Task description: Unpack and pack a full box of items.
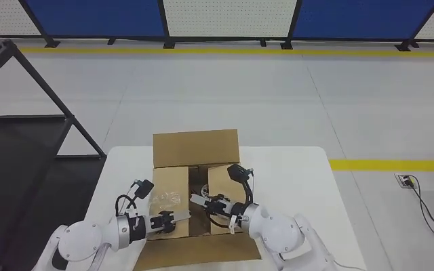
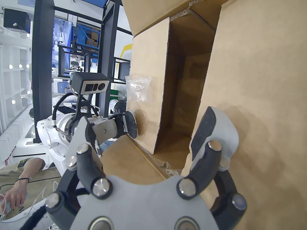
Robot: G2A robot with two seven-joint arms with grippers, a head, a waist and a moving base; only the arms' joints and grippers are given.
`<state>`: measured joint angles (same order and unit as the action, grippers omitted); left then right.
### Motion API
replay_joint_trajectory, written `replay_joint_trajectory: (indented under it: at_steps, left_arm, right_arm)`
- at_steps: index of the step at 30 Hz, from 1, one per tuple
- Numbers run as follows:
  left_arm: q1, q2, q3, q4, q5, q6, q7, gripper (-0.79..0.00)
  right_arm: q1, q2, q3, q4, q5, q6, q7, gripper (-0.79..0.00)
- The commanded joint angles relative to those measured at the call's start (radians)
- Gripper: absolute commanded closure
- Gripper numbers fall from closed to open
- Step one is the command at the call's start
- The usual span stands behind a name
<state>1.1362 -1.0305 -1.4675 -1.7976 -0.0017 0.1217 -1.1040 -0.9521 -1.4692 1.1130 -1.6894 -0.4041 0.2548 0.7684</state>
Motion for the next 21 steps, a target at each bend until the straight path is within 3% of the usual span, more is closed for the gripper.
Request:
replay_joint_trajectory:
  at_steps: [1,7,12,17,21]
  left_arm:
    - [0.002,0.001,-0.005,-0.012,-0.01,0.001,0.007,-0.785]
    - [0.016,0.007,-0.042,-0.061,-0.055,-0.005,0.031,-0.785]
    - [0.054,0.013,-0.12,-0.134,-0.138,-0.04,0.058,-0.785]
    - [0.141,0.019,-0.3,-0.199,-0.31,-0.116,0.078,-0.785]
    - [0.204,0.02,-0.455,-0.199,-0.482,-0.173,0.071,-0.785]
  right_arm:
    - [-0.009,0.001,0.006,-0.01,0.015,-0.012,-0.013,-0.785]
    - [-0.045,0.007,0.037,-0.06,0.087,-0.097,-0.035,-0.785]
    - [-0.086,0.02,0.077,-0.153,0.153,-0.202,0.018,-0.785]
    - [-0.148,0.04,0.16,-0.26,0.285,-0.331,0.134,-0.785]
    - [-0.173,0.053,0.208,-0.284,0.437,-0.415,0.244,-0.785]
